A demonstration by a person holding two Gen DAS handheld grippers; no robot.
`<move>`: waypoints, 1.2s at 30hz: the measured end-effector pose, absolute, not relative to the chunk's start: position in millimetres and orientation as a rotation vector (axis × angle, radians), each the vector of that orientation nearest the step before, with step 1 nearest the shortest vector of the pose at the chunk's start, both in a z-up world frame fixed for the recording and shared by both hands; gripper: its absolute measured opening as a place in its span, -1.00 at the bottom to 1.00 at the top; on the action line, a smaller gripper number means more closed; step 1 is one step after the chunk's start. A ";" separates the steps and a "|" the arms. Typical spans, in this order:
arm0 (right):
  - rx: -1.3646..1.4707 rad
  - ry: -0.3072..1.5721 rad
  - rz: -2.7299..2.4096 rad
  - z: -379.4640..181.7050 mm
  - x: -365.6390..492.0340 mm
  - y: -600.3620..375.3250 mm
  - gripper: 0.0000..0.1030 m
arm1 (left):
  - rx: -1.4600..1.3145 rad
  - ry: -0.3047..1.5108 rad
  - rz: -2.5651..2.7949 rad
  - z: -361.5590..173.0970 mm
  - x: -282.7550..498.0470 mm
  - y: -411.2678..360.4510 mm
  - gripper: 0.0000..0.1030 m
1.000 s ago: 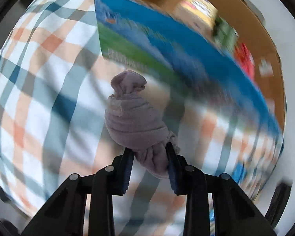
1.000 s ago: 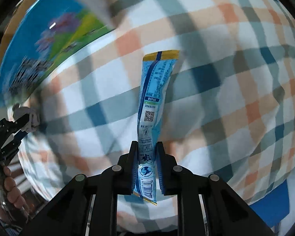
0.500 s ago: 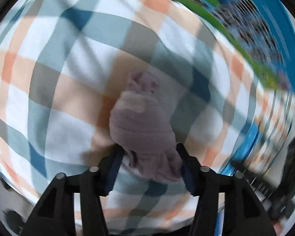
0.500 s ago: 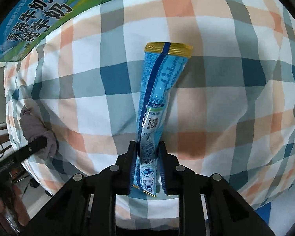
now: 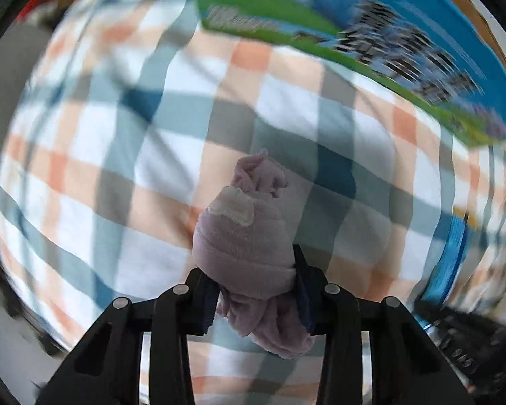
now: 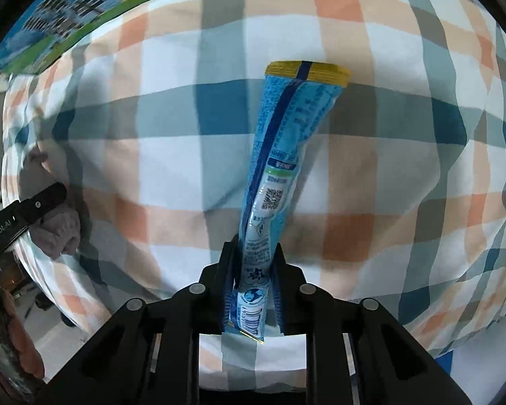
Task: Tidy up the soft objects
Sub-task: 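Carry the stick pack and cloth over the box and lower them inside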
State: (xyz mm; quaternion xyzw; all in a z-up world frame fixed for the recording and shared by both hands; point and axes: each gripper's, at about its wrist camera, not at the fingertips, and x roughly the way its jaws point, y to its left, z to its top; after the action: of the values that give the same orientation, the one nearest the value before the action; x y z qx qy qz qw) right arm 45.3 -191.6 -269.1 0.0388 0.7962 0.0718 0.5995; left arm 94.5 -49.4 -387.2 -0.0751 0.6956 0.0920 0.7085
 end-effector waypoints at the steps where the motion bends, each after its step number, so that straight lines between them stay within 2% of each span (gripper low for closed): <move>1: 0.080 1.841 0.179 -264.7 44.2 -189.3 -0.62 | -0.132 1.535 0.196 -383.1 90.9 -57.0 -0.33; 6: 0.059 1.791 0.244 -230.8 44.0 -174.1 -0.67 | 0.023 1.445 0.150 -352.4 78.2 -120.6 -0.33; 10: 0.055 1.720 0.291 -187.9 53.2 -167.4 -0.67 | 0.034 1.369 0.107 -310.0 76.1 -144.8 -0.33; 17: 0.099 1.593 0.342 -112.1 79.8 -175.7 -0.67 | -0.002 1.241 0.061 -201.5 123.7 -60.0 -0.33; 21: 0.123 1.520 0.353 -69.4 88.6 -172.7 -0.67 | -0.009 1.175 0.046 -162.2 131.9 -48.4 -0.33; 27: 0.157 1.428 0.372 -21.6 103.8 -168.2 -0.67 | -0.019 1.109 0.032 -128.6 145.0 -30.0 -0.33; 36: 0.209 1.375 0.389 -4.0 129.0 -155.9 -0.67 | -0.070 1.107 0.008 -117.2 196.4 -5.2 -0.33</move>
State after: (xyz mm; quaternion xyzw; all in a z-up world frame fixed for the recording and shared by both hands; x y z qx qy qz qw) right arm 129.0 -155.9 -4.0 0.0957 0.6293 0.1778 0.7505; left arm 196.4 -5.2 -117.2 -0.0330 0.5256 0.0036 0.8501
